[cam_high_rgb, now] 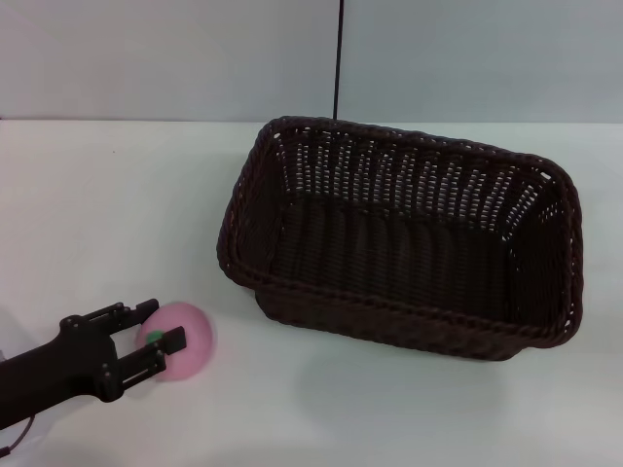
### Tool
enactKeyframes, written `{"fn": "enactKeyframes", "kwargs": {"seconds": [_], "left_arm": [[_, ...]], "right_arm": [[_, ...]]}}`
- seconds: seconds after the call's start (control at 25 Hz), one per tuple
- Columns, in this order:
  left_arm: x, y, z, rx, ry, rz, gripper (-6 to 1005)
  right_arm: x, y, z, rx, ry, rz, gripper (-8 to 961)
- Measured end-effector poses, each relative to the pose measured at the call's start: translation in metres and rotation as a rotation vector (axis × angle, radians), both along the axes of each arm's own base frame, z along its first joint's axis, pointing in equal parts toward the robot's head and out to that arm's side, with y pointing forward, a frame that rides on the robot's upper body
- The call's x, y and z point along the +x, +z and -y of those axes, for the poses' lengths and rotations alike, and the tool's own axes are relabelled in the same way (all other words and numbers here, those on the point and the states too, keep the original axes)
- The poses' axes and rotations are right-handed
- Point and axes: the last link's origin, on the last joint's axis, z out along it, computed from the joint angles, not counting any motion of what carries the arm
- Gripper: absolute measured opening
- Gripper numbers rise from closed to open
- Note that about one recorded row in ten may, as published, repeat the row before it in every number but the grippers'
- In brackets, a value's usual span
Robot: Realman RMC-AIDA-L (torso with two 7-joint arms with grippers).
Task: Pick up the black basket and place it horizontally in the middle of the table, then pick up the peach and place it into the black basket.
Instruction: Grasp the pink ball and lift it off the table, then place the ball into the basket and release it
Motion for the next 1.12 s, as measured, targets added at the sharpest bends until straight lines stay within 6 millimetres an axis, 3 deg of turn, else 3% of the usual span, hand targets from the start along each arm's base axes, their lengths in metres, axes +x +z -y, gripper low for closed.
{"fn": "enactKeyframes", "kwargs": {"seconds": [0.08,0.52,0.72,0.84,0.92,1.0,1.12], "left_arm": [[0.000,0.000,0.000,0.004,0.004,0.004,632],[0.001,0.004,-0.001,0.016,-0.001,0.017,336],[0.003,0.017,-0.005,0.100,0.017,0.073,279],[0.004,0.039,-0.014,0.281,0.061,0.174,247],[0.005,0.043,-0.017,0.319,0.072,0.206,226],[0.015,0.052,-0.031,0.416,0.088,0.322,213],[0.034,0.049,-0.048,0.433,0.056,0.421,193]], "right_arm": [[0.000,-0.002,0.001,-0.003,-0.003,-0.006,506],[0.002,-0.005,0.002,-0.011,-0.011,-0.020,506],[0.003,-0.005,0.004,-0.011,-0.015,-0.020,505],[0.004,-0.005,0.004,-0.011,-0.016,-0.020,505],[0.004,-0.005,0.004,-0.011,-0.017,-0.019,505],[0.004,-0.005,0.005,-0.010,-0.018,-0.019,505],[0.004,-0.005,0.005,-0.010,-0.019,-0.019,505]]}}
